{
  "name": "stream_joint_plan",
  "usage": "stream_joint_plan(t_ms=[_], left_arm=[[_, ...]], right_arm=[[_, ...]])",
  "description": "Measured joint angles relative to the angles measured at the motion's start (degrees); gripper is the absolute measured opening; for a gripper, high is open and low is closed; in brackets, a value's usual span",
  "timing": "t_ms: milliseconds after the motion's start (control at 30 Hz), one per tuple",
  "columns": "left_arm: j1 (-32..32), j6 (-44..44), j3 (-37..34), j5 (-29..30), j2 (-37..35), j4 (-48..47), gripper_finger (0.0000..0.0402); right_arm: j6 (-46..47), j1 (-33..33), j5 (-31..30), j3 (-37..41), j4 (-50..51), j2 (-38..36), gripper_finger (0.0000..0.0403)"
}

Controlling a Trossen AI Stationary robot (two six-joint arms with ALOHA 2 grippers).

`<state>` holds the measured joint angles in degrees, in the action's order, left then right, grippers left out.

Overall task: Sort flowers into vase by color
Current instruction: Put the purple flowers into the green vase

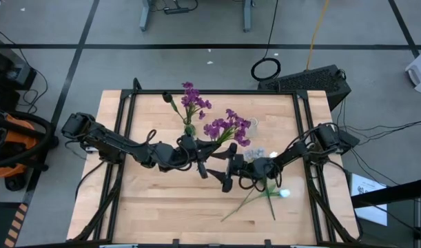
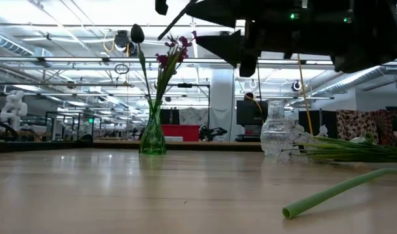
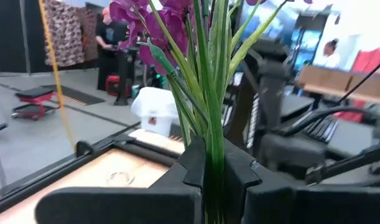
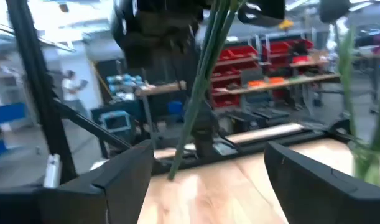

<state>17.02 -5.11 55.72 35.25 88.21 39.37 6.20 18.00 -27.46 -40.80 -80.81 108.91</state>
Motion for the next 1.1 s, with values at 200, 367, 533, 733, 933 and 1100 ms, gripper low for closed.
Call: stream_joint_plan(t_ms=[200, 367, 533, 733, 933, 1100], left_arm=[[0.0, 1.0, 0.0, -1.7, 0.3, 2.4, 0.0023], [0.0, 1.1, 0.0, -2.3, 0.3, 2.4, 0.0023], [0.0, 0.9, 0.0, -5.5, 0.3, 2.3, 0.0023], [0.0, -0.4, 0.0, -8.5, 0.3, 2.2, 0.0023], [0.0, -0.5, 0.0, -9.7, 0.3, 2.2, 0.0023], [0.0, -0.6, 0.0, -13.0, 0.3, 2.3, 0.0023]], right_arm=[[0.4, -2.3, 7.0, 0.0, -3.5, 0.0, 0.0293], [0.6, -3.1, 11.9, 0.0, -4.8, 0.0, 0.0263], [0.4, -4.0, 17.3, -0.1, -4.7, 0.0, 0.0206], [0.1, -4.2, 20.1, -0.1, -4.7, 0.0, 0.0125], [0.0, -4.2, 20.3, -0.1, -4.5, 0.0, 0.0042], [0.0, -4.2, 20.4, -0.1, -4.0, 0.0, 0.0004]])
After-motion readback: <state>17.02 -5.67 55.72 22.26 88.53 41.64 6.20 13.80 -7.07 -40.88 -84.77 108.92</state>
